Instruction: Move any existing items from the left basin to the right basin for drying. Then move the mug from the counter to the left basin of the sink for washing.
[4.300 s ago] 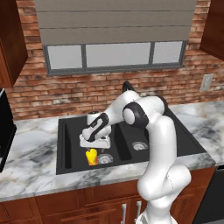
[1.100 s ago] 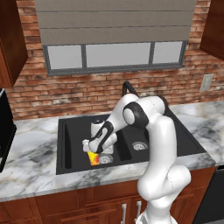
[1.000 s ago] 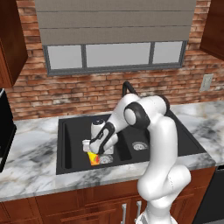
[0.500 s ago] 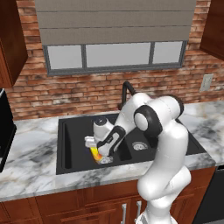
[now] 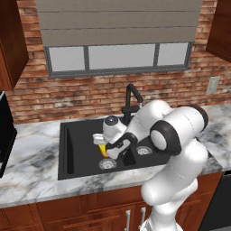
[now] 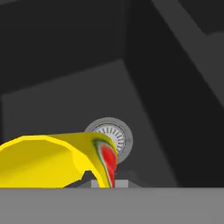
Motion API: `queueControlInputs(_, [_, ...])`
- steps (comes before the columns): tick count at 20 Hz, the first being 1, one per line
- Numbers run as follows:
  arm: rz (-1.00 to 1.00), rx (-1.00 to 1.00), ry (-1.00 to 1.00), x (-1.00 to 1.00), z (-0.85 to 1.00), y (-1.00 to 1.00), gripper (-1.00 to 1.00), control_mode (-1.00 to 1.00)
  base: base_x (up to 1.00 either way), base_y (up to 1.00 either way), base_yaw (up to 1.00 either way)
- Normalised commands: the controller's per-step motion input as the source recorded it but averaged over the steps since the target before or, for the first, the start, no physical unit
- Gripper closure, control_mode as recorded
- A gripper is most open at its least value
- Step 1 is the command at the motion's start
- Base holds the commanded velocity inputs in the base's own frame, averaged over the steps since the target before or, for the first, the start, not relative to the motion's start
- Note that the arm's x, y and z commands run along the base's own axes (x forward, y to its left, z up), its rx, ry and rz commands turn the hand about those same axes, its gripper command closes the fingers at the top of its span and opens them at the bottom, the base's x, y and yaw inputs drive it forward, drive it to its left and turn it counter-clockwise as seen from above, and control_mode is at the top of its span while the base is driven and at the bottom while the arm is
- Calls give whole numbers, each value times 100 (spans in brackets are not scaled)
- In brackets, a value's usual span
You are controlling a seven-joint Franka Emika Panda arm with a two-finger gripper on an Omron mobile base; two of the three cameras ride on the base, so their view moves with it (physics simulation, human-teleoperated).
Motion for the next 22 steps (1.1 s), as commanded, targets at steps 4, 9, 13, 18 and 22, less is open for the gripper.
queueControlInputs(4, [0,0,-6,0,66,-31,100,-100,0,0,0])
queueControlInputs(9, [0,0,-3,0,68,-31,100,-100,0,0,0])
queueControlInputs(13, [0,0,0,0,73,-29,100,-100,0,0,0])
queueControlInputs(18, [0,0,0,-6,75,-25,100,-100,0,0,0])
queueControlInputs(22, [0,0,0,-24,69,-17,100,-100,0,0,0])
